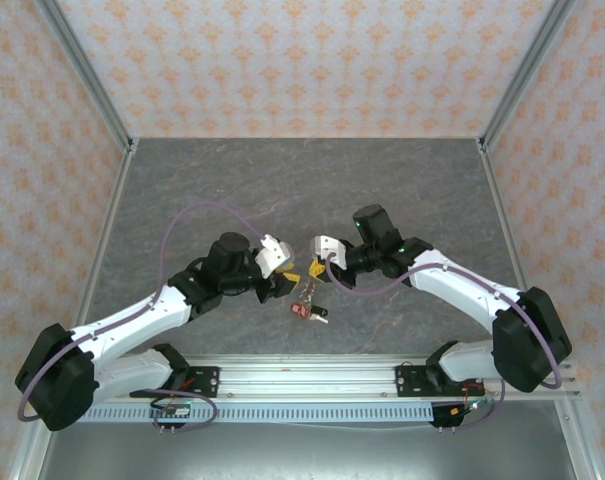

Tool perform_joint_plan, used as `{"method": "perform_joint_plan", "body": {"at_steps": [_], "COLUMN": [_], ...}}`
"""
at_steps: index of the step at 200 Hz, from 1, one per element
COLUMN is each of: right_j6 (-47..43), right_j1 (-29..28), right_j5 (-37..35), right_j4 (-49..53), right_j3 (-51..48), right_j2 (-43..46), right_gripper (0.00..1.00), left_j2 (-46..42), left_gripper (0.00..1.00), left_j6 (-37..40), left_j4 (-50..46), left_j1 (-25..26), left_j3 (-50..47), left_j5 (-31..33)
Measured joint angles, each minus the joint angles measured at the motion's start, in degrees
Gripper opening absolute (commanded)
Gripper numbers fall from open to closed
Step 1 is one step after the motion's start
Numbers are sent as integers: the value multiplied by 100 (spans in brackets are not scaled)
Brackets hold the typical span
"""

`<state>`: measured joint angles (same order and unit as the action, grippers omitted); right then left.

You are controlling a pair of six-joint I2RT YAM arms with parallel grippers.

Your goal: Put the keys on the keyring

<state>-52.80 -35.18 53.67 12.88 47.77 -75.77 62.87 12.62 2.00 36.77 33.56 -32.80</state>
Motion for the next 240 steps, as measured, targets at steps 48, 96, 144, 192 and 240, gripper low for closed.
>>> {"method": "perform_joint_plan", "body": {"at_steps": [48, 96, 144, 192, 240], "right_j6": [48, 225, 391, 461, 573], "right_j1": [142, 304, 461, 485, 485], "right_j5": [208, 470, 748, 811, 822], "right_j4": [-79, -393, -498, -562, -702], "right_j3": [-9, -225, -332, -365, -417], "right_j2": [0, 0, 0, 0, 0], "right_gripper": [0, 0, 0, 0, 0], "left_j2": [208, 535, 693, 881, 901], "left_gripper": [41, 42, 40, 40, 23], "left_j6": [101, 144, 251, 358, 433], "left_j4": [413, 835, 1130, 1193, 1147], "left_j1": [37, 37, 37, 37, 37], "left_j3": [0, 0, 0, 11, 129], "left_j5": [-35, -197, -352, -522, -723]}}
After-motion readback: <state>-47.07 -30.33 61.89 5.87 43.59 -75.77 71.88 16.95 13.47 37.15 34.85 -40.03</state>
